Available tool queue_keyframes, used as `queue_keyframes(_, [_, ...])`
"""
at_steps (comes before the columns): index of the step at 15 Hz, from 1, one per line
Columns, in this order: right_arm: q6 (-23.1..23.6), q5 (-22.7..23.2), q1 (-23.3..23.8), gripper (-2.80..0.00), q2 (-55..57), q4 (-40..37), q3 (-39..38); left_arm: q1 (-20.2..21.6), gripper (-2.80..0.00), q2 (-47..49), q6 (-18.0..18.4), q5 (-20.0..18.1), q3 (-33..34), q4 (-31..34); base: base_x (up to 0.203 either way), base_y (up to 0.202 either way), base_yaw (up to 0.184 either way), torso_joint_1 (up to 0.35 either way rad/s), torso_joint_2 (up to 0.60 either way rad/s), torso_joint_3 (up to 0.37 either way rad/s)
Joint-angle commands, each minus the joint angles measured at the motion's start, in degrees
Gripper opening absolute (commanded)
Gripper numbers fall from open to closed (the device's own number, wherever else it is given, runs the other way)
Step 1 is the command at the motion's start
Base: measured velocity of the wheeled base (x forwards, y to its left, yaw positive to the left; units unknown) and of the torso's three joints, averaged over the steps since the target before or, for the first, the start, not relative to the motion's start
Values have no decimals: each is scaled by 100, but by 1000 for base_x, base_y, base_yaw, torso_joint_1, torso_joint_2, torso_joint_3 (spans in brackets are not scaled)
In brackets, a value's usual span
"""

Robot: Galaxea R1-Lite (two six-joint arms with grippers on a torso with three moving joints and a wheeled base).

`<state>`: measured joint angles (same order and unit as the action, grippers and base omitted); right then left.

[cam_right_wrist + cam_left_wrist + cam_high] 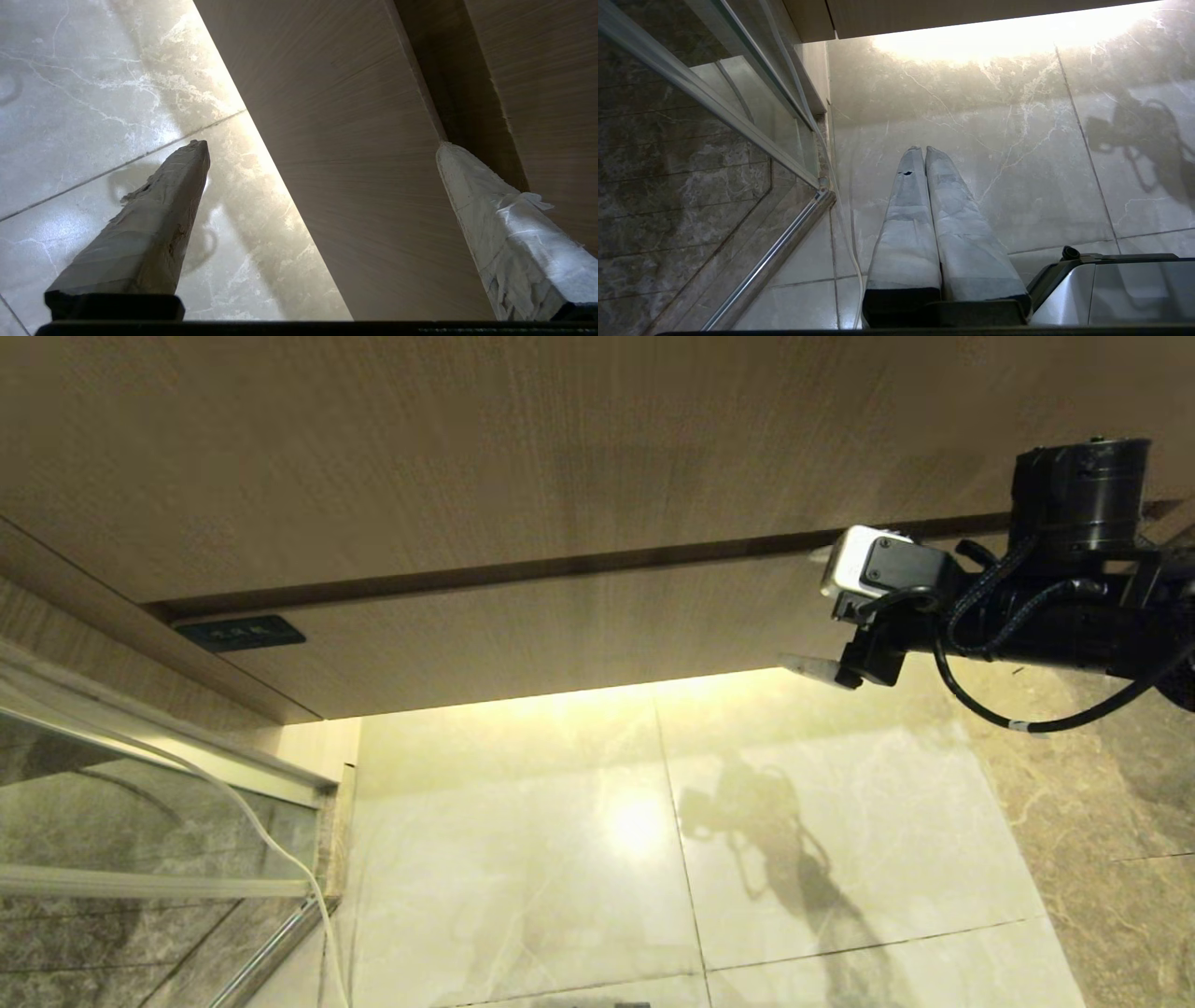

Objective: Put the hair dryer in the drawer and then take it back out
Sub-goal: Pull open the drawer

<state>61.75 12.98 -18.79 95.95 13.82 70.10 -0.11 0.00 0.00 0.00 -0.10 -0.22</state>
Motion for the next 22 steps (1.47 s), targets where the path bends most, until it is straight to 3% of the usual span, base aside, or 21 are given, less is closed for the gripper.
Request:
queue_keyframes(1, [14, 9, 6, 0, 155, 242, -22, 2, -280, 4, 0, 0, 1, 0, 0, 0, 0, 0, 0, 0])
queue_keyframes(4, [-119, 11, 6, 0, 338, 886, -30, 2, -280, 1, 0, 0, 1, -4, 0, 0, 0, 0, 0, 0])
queue_keyframes(13, [-148, -17, 27, 0, 852, 1073, 121, 2, -280, 9, 0, 0, 1, -4, 0, 0, 0, 0, 0, 0])
queue_keyframes(17, [-359, -18, 33, 0, 967, 1799, 173, 2, -280, 9, 0, 0, 1, 3, 0, 0, 0, 0, 0, 0])
queue_keyframes(22, [-445, -33, 33, 0, 593, 1564, -207, 2, -280, 8, 0, 0, 1, -4, 0, 0, 0, 0, 0, 0])
